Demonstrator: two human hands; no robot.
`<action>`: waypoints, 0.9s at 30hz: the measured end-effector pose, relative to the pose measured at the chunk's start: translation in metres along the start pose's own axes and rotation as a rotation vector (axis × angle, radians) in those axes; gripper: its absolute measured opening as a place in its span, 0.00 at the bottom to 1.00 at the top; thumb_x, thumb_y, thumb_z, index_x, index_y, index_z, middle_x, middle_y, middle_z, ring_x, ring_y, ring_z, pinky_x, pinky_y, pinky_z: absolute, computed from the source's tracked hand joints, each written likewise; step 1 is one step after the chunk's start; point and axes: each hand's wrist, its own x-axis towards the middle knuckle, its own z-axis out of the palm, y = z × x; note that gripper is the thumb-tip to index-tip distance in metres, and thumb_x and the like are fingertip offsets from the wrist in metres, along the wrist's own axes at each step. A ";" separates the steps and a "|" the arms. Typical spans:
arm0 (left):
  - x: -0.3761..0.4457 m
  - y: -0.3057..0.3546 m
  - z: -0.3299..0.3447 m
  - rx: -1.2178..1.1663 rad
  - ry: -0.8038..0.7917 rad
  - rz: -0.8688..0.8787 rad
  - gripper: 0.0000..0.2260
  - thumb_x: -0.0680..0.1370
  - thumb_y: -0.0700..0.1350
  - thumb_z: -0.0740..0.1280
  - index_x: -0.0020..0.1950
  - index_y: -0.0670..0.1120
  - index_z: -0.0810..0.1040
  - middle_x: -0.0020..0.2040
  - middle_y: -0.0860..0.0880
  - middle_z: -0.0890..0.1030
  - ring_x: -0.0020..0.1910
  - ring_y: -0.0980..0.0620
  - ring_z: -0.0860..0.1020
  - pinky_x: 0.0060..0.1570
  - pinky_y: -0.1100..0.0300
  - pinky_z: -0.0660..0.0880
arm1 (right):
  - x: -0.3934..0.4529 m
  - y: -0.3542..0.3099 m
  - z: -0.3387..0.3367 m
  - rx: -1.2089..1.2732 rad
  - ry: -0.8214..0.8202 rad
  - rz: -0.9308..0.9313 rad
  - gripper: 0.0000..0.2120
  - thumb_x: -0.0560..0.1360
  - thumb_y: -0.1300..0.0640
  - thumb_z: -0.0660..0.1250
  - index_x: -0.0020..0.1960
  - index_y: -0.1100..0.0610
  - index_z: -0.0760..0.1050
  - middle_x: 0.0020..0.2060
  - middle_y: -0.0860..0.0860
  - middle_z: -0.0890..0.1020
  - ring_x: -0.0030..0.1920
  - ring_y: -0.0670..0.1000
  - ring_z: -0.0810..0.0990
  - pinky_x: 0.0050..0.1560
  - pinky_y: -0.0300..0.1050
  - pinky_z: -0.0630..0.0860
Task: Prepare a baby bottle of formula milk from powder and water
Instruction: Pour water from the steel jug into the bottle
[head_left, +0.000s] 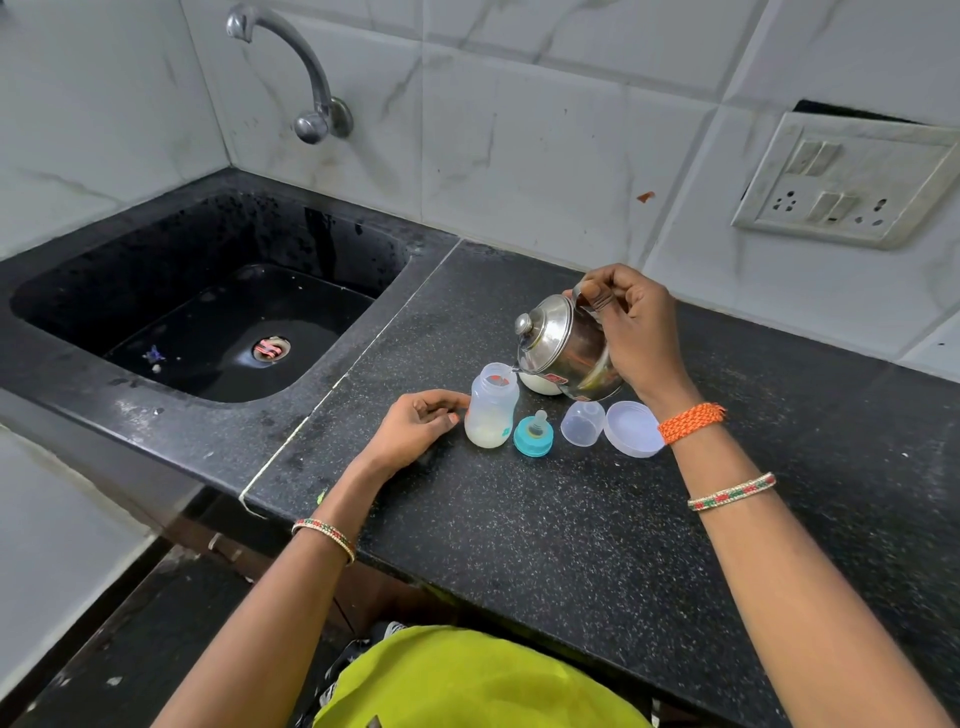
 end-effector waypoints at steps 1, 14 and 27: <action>0.000 0.000 0.000 0.003 0.001 -0.002 0.13 0.78 0.32 0.63 0.57 0.46 0.80 0.54 0.53 0.83 0.51 0.65 0.80 0.52 0.73 0.74 | 0.000 0.000 0.000 -0.003 0.000 0.001 0.05 0.78 0.58 0.65 0.45 0.57 0.78 0.40 0.47 0.82 0.43 0.45 0.81 0.49 0.36 0.77; 0.000 0.001 0.000 -0.013 0.007 -0.004 0.16 0.77 0.31 0.63 0.54 0.50 0.81 0.53 0.55 0.83 0.50 0.66 0.80 0.50 0.75 0.73 | 0.001 -0.007 -0.003 -0.006 -0.011 -0.004 0.06 0.78 0.59 0.65 0.48 0.61 0.78 0.41 0.52 0.82 0.43 0.44 0.81 0.49 0.36 0.77; -0.001 0.001 0.000 -0.033 0.001 -0.009 0.16 0.77 0.32 0.62 0.53 0.51 0.81 0.53 0.56 0.83 0.53 0.63 0.80 0.52 0.73 0.74 | 0.005 -0.011 -0.005 -0.022 -0.036 -0.017 0.05 0.78 0.59 0.65 0.47 0.59 0.78 0.41 0.52 0.82 0.46 0.50 0.82 0.51 0.43 0.78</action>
